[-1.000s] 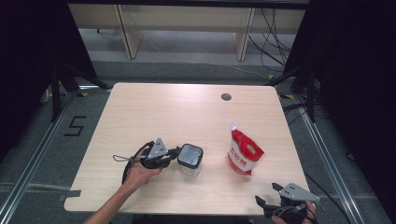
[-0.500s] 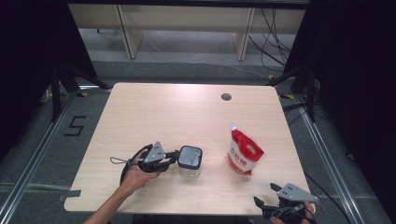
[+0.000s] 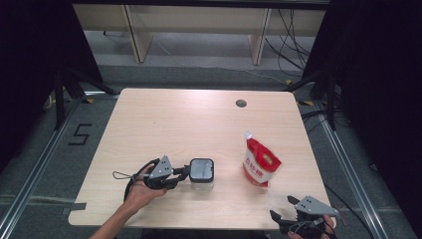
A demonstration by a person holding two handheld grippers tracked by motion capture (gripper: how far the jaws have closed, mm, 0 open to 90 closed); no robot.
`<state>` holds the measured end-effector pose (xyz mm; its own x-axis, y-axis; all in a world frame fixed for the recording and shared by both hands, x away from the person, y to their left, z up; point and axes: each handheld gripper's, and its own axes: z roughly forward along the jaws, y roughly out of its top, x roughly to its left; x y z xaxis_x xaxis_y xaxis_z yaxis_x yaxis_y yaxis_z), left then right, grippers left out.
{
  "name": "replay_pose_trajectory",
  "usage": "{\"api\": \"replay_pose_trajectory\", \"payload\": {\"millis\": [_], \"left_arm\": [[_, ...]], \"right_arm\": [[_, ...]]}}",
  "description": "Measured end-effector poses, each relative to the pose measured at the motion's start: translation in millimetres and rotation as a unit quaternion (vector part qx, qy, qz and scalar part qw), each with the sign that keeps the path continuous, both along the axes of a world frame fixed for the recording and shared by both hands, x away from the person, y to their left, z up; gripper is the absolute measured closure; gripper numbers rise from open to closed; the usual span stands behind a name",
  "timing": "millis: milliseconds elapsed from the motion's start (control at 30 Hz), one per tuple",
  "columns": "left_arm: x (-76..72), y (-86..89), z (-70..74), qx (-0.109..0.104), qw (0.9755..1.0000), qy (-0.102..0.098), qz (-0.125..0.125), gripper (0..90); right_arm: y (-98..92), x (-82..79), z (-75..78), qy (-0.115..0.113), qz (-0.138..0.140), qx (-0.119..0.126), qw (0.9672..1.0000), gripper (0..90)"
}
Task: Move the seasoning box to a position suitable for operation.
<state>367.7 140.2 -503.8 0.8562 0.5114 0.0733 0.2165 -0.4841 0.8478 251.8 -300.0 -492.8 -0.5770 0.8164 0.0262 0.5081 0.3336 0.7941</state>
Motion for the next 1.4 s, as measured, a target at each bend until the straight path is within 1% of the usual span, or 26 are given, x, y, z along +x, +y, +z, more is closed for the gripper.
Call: {"api": "replay_pose_trajectory", "payload": {"millis": [67,200,267,300,333,400,433,500,533,567,600,633,700,800,867,900,1000,1033,1100,1133,1167,1200,1233,1267,1333,1400], "left_arm": [[-5.4,-1.5,-0.5,-0.007,0.9999,0.01,-0.005,74.0],[-10.9,-5.9,1.2,-0.002,0.9999,0.014,-0.01,73.9],[-14.6,-8.8,1.6,-0.005,0.9997,0.021,-0.011,73.9],[-16.1,-10.1,1.6,-0.005,0.9997,0.02,-0.016,73.8],[-17.9,-11.3,1.5,-0.004,0.9997,0.019,-0.018,73.7],[-19.4,-13.2,1.8,0.0,0.9995,0.017,-0.026,73.6],[-20.2,-14.5,1.1,-0.007,0.9994,0.022,-0.025,73.5],[-20.6,-15.8,0.9,-0.009,0.9994,0.02,-0.026,73.4],[-21.5,-17.6,0.7,-0.013,0.9992,0.021,-0.031,73.4],[-21.5,-17.2,1.6,-0.005,0.9992,0.021,-0.033,73.3],[-22.7,-17.8,1.1,-0.01,0.9991,0.03,-0.03,73.2],[-23.1,-17.9,1.2,-0.008,0.9992,0.026,-0.029,73.1],[-23.8,-18.8,0.0,-0.014,0.9989,0.026,-0.035,73.0],[-24.5,-20.3,-0.5,-0.016,0.9988,0.025,-0.039,72.9],[-26.6,-23.2,-0.4,-0.009,0.9987,0.014,-0.048,73.0],[-27.5,-24.9,-1.3,-0.018,0.9982,0.018,-0.053,73.0],[-28.8,-26.5,-1.1,-0.013,0.9981,0.013,-0.06,73.1],[-29.7,-28.8,-1.5,-0.017,0.9974,0.018,-0.067,73.1],[-30.3,-30.7,-2.1,-0.022,0.9973,0.017,-0.068,73.1],[-30.3,-30.7,-2.1,-0.022,0.9973,0.017,-0.068,73.1],[-30.0,-30.7,-1.9,-0.017,0.9974,0.014,-0.068,73.1],[-29.6,-30.9,-1.2,-0.012,0.9974,0.014,-0.07,73.1],[-29.5,-32.1,-2.1,-0.023,0.9971,0.016,-0.071,73.1],[-28.9,-32.1,-2.3,-0.023,0.997,0.016,-0.072,73.1],[-27.7,-31.6,-2.0,-0.017,0.997,0.015,-0.074,73.2],[-27.0,-32.8,-2.9,-0.026,0.9964,0.017,-0.079,73.2]], "right_arm": [[1.0,-0.4,0.2,0.012,-0.003,0.002,0.9999,21.0],[1.8,-0.1,-0.2,-0.002,0.0,-0.001,1.0,21.1],[3.6,-2.3,0.2,0.01,-0.01,0.006,0.9999,21.1],[2.5,-1.0,0.1,0.006,0.0,0.004,1.0,21.1],[2.6,-1.2,0.3,0.008,0.001,0.006,0.9999,21.1],[2.0,-0.4,0.1,-0.001,0.0,0.0,1.0,21.1],[3.2,-1.3,-0.1,0.005,-0.003,0.004,1.0,21.1],[2.5,-0.1,-0.2,-0.001,0.005,-0.003,1.0,21.1],[3.9,-0.6,0.0,0.005,0.009,0.003,0.9999,21.1],[6.1,-3.8,0.9,0.021,-0.007,0.011,0.9997,21.1],[4.6,-1.6,0.4,0.004,0.001,0.003,1.0,21.1],[5.5,-2.3,0.4,0.013,0.001,0.008,0.9999,21.2],[6.1,-2.2,0.9,0.006,0.005,0.002,1.0,21.3],[7.1,-0.7,0.7,0.009,0.015,0.003,0.9998,21.4],[10.5,-1.0,0.8,0.004,0.013,0.006,0.9999,21.5],[10.8,-0.2,0.5,0.0,0.018,0.004,0.9998,21.5],[12.4,-0.6,0.7,0.007,0.022,0.003,0.9997,21.5],[13.9,-1.0,0.6,0.0,0.022,0.0,0.9997,21.5],[15.4,-1.9,0.6,0.007,0.02,0.006,0.9998,21.5],[14.5,-0.4,0.4,-0.001,0.027,-0.002,0.9996,21.5],[15.4,-0.2,-0.2,0.005,0.032,0.002,0.9995,21.5],[16.6,-1.9,0.5,0.013,0.024,0.005,0.9996,21.5],[18.0,-3.3,0.9,0.02,0.019,0.008,0.9996,21.5],[17.5,-1.4,0.2,0.01,0.025,0.003,0.9996,21.5],[18.2,-0.4,0.0,0.003,0.032,-0.001,0.9995,21.5],[18.6,-0.1,-0.3,0.002,0.035,-0.002,0.9994,21.5]]}}
